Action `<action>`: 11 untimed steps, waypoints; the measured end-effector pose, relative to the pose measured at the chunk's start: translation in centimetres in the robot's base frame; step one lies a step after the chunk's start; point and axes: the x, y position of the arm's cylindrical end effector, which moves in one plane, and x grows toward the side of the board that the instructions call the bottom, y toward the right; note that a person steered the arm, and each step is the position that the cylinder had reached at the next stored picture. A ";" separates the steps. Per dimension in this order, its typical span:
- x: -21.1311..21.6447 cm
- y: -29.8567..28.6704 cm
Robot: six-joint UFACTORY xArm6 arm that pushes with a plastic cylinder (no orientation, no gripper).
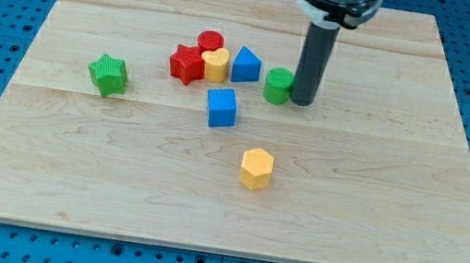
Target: Point at the yellow hexagon
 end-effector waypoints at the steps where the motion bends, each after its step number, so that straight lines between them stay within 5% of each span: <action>1: 0.0 -1.5; 4: 0.5 -3.7; 6: 9.5 2.6; 8: 16.4 1.0; 11: 15.3 -2.2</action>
